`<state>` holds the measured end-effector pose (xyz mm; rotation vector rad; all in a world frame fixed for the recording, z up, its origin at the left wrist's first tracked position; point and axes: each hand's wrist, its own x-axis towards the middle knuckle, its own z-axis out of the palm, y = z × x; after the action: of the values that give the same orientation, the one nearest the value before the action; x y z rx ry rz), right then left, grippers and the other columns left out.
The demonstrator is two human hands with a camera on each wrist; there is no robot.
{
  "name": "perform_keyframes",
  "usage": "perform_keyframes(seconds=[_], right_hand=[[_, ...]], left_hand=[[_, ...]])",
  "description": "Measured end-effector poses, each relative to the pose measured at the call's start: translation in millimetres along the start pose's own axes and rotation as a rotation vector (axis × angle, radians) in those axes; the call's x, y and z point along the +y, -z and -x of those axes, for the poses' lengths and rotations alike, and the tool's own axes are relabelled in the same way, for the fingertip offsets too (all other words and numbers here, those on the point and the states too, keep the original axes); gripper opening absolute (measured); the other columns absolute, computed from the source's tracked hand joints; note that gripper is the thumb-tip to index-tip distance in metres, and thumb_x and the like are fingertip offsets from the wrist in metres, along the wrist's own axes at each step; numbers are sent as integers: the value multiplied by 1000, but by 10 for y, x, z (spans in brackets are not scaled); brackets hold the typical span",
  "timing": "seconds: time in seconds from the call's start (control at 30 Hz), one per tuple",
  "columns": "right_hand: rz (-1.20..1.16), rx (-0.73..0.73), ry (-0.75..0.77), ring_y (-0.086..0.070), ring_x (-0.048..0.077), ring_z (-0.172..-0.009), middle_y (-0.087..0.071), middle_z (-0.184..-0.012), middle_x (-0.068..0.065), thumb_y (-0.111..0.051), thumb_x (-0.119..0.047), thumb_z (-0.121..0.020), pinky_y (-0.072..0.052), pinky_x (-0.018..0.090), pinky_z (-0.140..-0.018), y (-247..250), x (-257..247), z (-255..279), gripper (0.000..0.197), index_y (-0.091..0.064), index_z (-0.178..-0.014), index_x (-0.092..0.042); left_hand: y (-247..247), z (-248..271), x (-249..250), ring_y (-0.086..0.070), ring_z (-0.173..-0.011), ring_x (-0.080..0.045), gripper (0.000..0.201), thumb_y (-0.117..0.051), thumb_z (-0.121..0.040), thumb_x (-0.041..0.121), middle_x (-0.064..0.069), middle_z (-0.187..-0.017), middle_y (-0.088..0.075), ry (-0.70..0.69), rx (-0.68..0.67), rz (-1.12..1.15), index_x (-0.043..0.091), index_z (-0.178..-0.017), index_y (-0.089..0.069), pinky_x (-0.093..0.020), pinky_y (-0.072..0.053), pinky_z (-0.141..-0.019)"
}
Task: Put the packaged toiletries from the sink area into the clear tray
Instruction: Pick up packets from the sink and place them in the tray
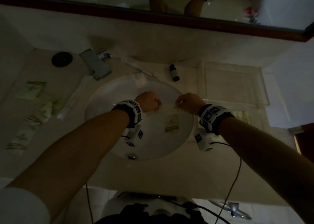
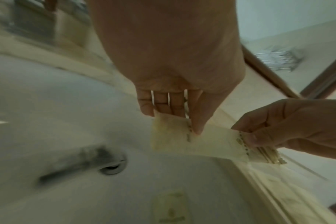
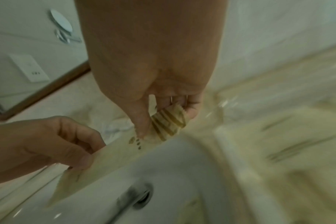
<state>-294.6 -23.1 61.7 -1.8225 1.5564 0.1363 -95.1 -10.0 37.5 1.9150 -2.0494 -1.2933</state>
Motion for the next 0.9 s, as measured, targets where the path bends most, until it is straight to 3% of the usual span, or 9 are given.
perform_keyframes(seconds=[0.2,0.3,0.4,0.53,0.67,0.7,0.8,0.9], right_hand=[[-38,49,-15,-59,22,-97,-65,-115,9,-56,-15,-90,-47,29,-81,317,373,354,22,-71,-106,-19],[-51,77,-45,-63,25,-97,-65,-115,10,-56,-13,-90,-51,32,-82,431,635,539,22,-71,-105,-18],[-35,82,-75,-60,20,-86,-67,-104,7,-57,-17,-89,-50,29,-78,491,914,680,17,-71,-97,-22],[-1,73,-137,-59,16,-83,-63,-97,1,-57,-21,-89,-51,29,-77,508,1265,831,17,-71,-99,-26],[4,43,-162,-54,8,-65,-66,-96,5,-59,-22,-89,-43,18,-58,492,1567,912,19,-72,-104,-24],[12,35,-162,-54,8,-64,-68,-98,7,-60,-22,-89,-43,18,-59,492,1621,934,20,-72,-104,-23],[73,-11,-143,-59,18,-87,-67,-111,7,-59,-22,-90,-43,24,-78,489,1726,1009,23,-71,-109,-20],[82,-40,-134,-60,23,-106,-66,-117,4,-58,-21,-90,-44,25,-85,464,1787,1048,24,-72,-110,-20]], left_hand=[[-180,63,574,-61,-96,-20,27,-61,-84,12,-5,-108,-66,-79,78,-27,16,-109,-67,-22,-41,-74],[-329,61,835,-61,-100,-22,27,-60,-85,8,-8,-108,-65,-129,56,-28,14,-110,-65,-22,-43,-76],[-490,47,1069,-61,-99,-23,27,-59,-84,5,-8,-106,-64,-148,21,-45,14,-109,-65,-25,-45,-78],[-739,20,1348,-61,-97,-24,28,-56,-84,6,-8,-105,-65,-180,-15,-94,17,-108,-66,-25,-47,-78],[-966,0,1539,-61,-95,-23,27,-57,-84,10,-7,-104,-66,-210,-57,-188,18,-108,-65,-27,-47,-80],[-1013,-4,1582,-61,-94,-23,27,-57,-84,10,-6,-103,-66,-216,-68,-212,19,-108,-65,-27,-47,-79],[-1136,-11,1674,-60,-93,-22,29,-56,-83,9,-4,-98,-64,-218,-118,-300,20,-109,-64,-26,-44,-76],[-1235,-11,1701,-59,-90,-21,28,-57,-82,10,1,-94,-58,-196,-169,-351,23,-107,-63,-26,-43,-74]])
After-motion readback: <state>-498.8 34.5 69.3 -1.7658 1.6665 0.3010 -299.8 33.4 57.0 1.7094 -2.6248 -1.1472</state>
